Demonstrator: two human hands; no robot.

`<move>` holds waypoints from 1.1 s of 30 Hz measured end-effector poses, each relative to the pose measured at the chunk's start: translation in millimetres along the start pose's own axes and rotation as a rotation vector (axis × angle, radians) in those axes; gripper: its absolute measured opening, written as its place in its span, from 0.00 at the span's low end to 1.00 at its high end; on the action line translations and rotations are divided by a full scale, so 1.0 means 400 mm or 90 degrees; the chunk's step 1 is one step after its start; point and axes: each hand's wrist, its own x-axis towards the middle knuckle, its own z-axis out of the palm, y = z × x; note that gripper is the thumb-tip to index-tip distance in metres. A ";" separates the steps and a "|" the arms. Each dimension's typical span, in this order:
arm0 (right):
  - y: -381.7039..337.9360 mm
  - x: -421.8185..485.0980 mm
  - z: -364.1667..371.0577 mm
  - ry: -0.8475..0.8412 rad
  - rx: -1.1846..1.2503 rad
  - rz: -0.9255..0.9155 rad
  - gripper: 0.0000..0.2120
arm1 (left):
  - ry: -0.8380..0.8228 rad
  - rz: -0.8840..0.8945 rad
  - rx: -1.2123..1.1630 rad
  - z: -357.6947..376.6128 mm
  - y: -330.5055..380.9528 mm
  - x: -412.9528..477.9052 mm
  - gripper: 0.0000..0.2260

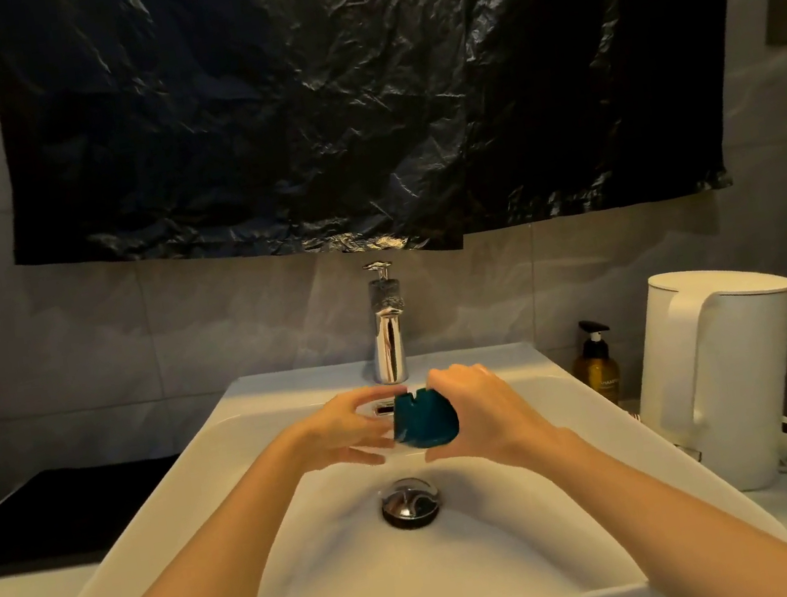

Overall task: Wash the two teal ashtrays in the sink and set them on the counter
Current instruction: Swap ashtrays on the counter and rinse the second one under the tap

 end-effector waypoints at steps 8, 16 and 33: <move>-0.012 0.014 -0.015 0.167 -0.088 -0.176 0.30 | 0.010 -0.138 -0.326 0.009 0.062 -0.024 0.19; -0.120 0.043 -0.071 0.145 -0.053 -0.203 0.29 | 0.233 -0.109 -0.297 -0.037 0.115 -0.170 0.12; -0.667 0.128 -0.137 0.069 0.073 -0.351 0.20 | 0.423 -0.086 -0.323 -0.276 0.037 -0.742 0.10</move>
